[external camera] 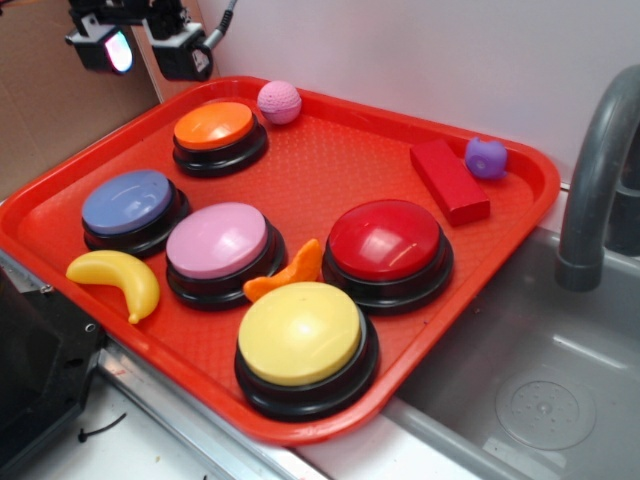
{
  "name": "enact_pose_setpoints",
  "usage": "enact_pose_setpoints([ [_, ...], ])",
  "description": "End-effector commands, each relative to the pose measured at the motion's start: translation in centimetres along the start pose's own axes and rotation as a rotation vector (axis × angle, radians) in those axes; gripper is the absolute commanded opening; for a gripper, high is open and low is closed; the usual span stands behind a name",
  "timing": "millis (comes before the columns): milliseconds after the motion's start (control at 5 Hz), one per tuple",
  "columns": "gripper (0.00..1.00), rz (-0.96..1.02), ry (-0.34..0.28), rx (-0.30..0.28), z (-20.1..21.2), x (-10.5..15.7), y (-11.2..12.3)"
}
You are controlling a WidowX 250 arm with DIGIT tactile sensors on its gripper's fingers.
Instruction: Push the orange button.
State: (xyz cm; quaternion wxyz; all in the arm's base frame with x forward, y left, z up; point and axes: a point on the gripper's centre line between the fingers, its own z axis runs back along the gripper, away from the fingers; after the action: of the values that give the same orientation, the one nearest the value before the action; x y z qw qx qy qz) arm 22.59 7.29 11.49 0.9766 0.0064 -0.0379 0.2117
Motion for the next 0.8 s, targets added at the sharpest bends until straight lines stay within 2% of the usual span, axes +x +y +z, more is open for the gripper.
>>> enact_pose_setpoints([
  [0,1.0,-0.073,-0.079,-0.017,-3.8,3.6,0.2],
  [200,1.0,-0.129,-0.06,-0.022,-6.2,3.9,0.2],
  [400,1.0,-0.19,-0.071,-0.026,-7.7,4.1,-0.6],
  [600,1.0,-0.173,-0.043,0.012,-8.3,4.0,-1.1],
])
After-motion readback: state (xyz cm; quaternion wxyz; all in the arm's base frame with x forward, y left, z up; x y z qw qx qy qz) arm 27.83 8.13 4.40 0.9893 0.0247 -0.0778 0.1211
